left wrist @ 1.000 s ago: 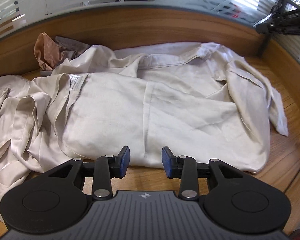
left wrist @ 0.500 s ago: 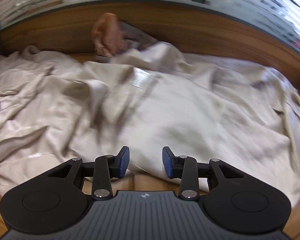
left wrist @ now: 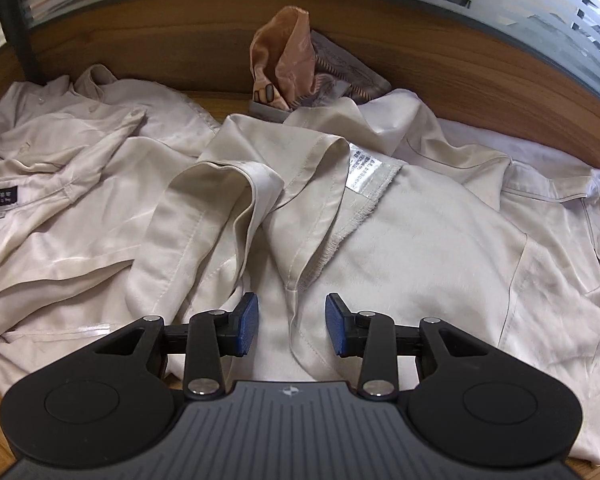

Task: Fold clothes
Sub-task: 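Open both tools and reposition them over the shirt front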

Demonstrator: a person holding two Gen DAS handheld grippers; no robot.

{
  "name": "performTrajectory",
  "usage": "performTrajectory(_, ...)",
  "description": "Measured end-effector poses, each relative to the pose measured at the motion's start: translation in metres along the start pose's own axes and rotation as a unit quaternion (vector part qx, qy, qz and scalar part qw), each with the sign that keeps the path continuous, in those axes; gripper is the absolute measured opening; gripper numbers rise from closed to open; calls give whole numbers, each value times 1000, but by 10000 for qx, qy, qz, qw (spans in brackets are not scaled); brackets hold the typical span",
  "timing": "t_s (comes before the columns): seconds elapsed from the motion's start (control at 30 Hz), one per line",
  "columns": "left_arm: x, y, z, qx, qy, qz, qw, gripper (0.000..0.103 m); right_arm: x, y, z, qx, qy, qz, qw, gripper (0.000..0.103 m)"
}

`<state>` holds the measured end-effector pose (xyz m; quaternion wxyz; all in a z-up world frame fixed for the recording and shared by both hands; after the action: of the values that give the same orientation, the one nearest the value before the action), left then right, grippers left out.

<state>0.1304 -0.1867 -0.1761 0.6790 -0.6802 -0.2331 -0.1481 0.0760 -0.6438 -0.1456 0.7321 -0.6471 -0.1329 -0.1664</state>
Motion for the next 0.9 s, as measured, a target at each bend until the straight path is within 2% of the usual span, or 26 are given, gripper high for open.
performTrajectory(0.07,1,3,-2,-10,34,83,10000,44,3,4,2,-10,-111,55,9999,38)
performTrajectory(0.13,2,4,-3,-36,35,80,10000,45,6,7,3,19,-217,90,9997,32)
performTrajectory(0.17,3,5,-3,-30,15,63,10000,45,7,8,4,50,-256,109,9996,22)
performTrajectory(0.27,4,7,-1,13,-53,23,10000,44,10,12,5,84,-372,153,9992,9)
performTrajectory(0.3,4,7,0,25,-72,10,10000,39,10,13,6,83,-410,165,9990,3)
performTrajectory(0.33,5,8,1,36,-91,-4,10000,32,10,12,6,86,-436,153,9989,3)
performTrajectory(0.37,5,9,2,28,-105,-16,9999,8,11,11,7,90,-460,136,9988,3)
performTrajectory(0.4,6,8,2,4,-102,-43,9999,3,11,10,7,89,-471,78,9988,3)
performTrajectory(0.53,10,-8,1,107,-17,-305,9995,3,11,-2,5,82,-455,-53,9989,3)
performTrajectory(0.7,9,-54,8,198,-83,-570,9981,3,6,-32,-3,112,-383,-359,9986,2)
performTrajectory(0.9,-27,-117,17,404,117,-683,9968,3,-15,-83,-19,41,-226,-563,9981,2)
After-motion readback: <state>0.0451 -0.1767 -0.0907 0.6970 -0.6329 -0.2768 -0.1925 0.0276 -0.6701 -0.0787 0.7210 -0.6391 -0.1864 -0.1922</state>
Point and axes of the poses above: each gripper's, at about its wrist camera, not at the fingertips, and y roughly the way its jaws point, z to its left, x to its top, the point moved 3 cm from there along y, roughly the way its jaws point, and after that the axes turned 4 degrees about -y, right-handed, at the moved point
